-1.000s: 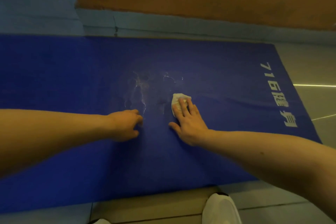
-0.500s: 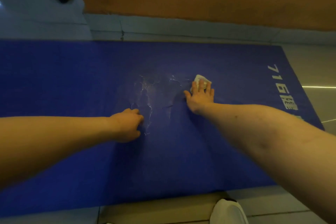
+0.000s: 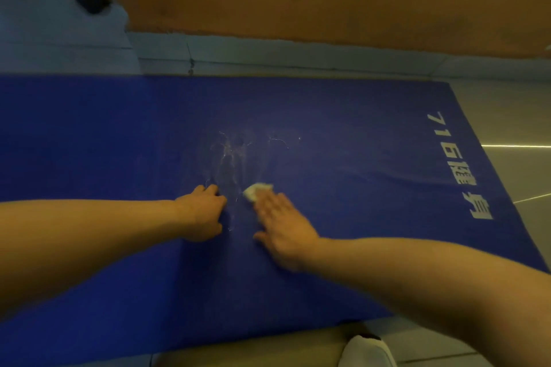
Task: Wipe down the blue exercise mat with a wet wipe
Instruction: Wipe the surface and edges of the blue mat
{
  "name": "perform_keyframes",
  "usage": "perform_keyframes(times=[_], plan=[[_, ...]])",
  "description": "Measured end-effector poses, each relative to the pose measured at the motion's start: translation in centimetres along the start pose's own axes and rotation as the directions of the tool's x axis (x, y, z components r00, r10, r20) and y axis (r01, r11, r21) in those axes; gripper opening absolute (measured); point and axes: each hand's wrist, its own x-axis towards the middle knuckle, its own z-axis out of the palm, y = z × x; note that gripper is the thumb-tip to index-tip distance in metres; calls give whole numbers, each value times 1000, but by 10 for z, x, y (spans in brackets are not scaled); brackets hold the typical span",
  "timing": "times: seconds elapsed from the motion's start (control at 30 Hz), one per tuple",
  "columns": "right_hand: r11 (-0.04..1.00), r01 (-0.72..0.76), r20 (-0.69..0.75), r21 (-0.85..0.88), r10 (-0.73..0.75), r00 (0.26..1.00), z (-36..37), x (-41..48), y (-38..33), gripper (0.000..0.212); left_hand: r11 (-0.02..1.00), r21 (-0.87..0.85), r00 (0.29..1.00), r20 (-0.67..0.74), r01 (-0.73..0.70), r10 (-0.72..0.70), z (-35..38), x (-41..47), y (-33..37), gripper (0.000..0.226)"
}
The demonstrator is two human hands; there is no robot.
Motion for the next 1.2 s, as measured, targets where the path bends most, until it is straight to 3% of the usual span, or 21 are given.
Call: perform_keyframes(times=[0.1, 0.17, 0.23, 0.3, 0.4, 0.47, 0.57, 0.63, 0.8, 0.93, 1.0, 1.07, 1.2], plan=[[959, -284, -110, 8, 283, 953, -31, -3, 64, 84, 1000, -3, 1000, 10, -8, 8, 0, -4, -1, 56], [887, -458, -67, -59, 454, 888, -42, -8, 93, 81, 1000, -6, 1000, 6, -23, 23, -1, -7, -1, 54], [852, -520, -45, -58, 518, 854, -38, -10, 90, 83, 999, -4, 999, 8, -34, 34, 0, -13, 3, 55], [890, -455, -38, 30, 456, 889, -26, -13, 61, 85, 999, 2, 999, 21, -47, 47, 7, -18, 6, 56], [979, -175, 9, 106, 175, 985, -3, -35, -2, 89, 997, 22, 996, 56, -71, 70, 20, -26, 13, 59], [999, 7, 107, 37, -11, 994, 11, -51, -33, 86, 995, 43, 993, 83, -93, 89, 27, -31, 19, 62], [976, 166, 176, -140, -140, 974, 20, -61, -37, 81, 991, 71, 988, 108, -115, 107, 31, -36, 26, 64], [972, 149, 140, -180, -125, 982, 12, -60, -13, 82, 992, 67, 989, 111, -109, 102, 30, -36, 26, 64], [953, -216, 37, -212, 229, 973, -14, -62, 71, 87, 992, 52, 987, 119, -117, 111, 25, -36, 27, 64], [936, -339, 65, -89, 345, 936, -13, -56, 65, 87, 990, 50, 982, 140, -133, 125, 28, -38, 32, 61], [965, -259, 113, -40, 262, 958, -6, -61, 34, 91, 987, 55, 978, 154, -148, 138, 31, -40, 35, 61], [997, -73, 178, -19, 75, 981, 3, -76, -7, 89, 985, 65, 975, 165, -162, 150, 32, -44, 40, 62], [969, 222, 288, -107, -184, 940, 26, -97, -51, 82, 978, 90, 969, 178, -189, 171, 33, -49, 45, 61]])
